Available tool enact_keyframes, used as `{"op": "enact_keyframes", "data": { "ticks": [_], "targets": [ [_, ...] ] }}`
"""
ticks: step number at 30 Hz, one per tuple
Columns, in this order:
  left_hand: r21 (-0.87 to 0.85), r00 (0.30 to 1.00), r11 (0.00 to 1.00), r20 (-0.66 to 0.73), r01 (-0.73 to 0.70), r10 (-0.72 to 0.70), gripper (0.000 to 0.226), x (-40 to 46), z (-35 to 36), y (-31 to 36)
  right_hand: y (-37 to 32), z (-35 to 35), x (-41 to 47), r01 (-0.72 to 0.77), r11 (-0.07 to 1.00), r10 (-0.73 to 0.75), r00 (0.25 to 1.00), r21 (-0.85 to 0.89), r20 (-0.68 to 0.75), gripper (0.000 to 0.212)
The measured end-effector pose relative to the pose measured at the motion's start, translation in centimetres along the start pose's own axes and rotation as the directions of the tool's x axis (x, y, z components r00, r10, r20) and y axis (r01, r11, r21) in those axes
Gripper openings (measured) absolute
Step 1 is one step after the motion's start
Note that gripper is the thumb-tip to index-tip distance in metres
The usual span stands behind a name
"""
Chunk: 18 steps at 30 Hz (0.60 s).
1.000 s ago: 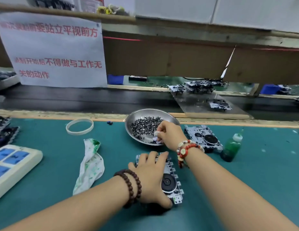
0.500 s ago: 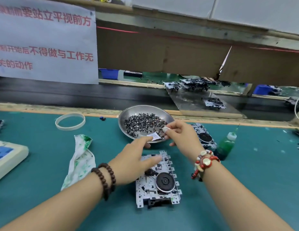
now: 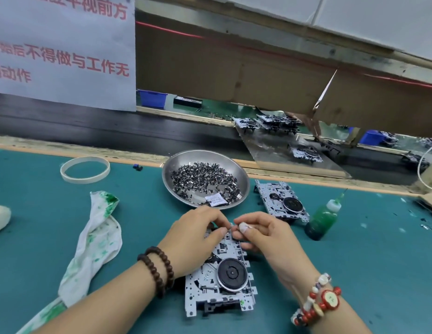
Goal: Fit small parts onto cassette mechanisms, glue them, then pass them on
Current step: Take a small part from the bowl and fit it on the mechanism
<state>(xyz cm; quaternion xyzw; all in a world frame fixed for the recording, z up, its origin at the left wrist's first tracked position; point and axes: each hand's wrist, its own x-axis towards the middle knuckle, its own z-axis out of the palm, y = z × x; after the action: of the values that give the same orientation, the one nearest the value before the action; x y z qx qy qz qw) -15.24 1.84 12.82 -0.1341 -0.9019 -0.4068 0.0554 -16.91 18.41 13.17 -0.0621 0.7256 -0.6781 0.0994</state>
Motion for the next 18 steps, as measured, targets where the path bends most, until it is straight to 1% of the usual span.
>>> {"op": "enact_keyframes", "data": {
  "ticks": [4, 6, 9, 12, 18],
  "targets": [
    [-0.037, 0.999, 0.999, -0.034, 0.001, -0.002, 0.015, 0.01, 0.2, -0.15, 0.21, 0.07, -0.05, 0.028, 1.0, -0.028, 0.999, 0.011, -0.016, 0.014],
    [-0.075, 0.998, 0.997, -0.051, 0.02, -0.023, 0.013, 0.03, 0.31, -0.19, 0.28, 0.13, -0.13, 0.062, 0.998, -0.063, 0.998, -0.029, -0.01, 0.017],
    [-0.117, 0.998, 0.992, -0.031, 0.05, -0.054, 0.014, 0.15, 0.43, -0.25, 0.35, 0.25, -0.08, 0.111, 0.988, -0.112, 0.994, -0.109, 0.003, 0.024],
    [-0.158, 0.997, 0.985, -0.012, 0.07, -0.073, 0.017, 0.22, 0.39, -0.18, 0.4, 0.24, -0.01, 0.123, 0.982, -0.121, 0.992, -0.143, 0.02, 0.023],
    [-0.19, 0.996, 0.979, -0.032, 0.081, -0.089, 0.02, 0.09, 0.42, -0.12, 0.39, 0.25, -0.04, 0.129, 0.974, -0.122, 0.991, -0.184, 0.047, 0.022]
  ]
}}
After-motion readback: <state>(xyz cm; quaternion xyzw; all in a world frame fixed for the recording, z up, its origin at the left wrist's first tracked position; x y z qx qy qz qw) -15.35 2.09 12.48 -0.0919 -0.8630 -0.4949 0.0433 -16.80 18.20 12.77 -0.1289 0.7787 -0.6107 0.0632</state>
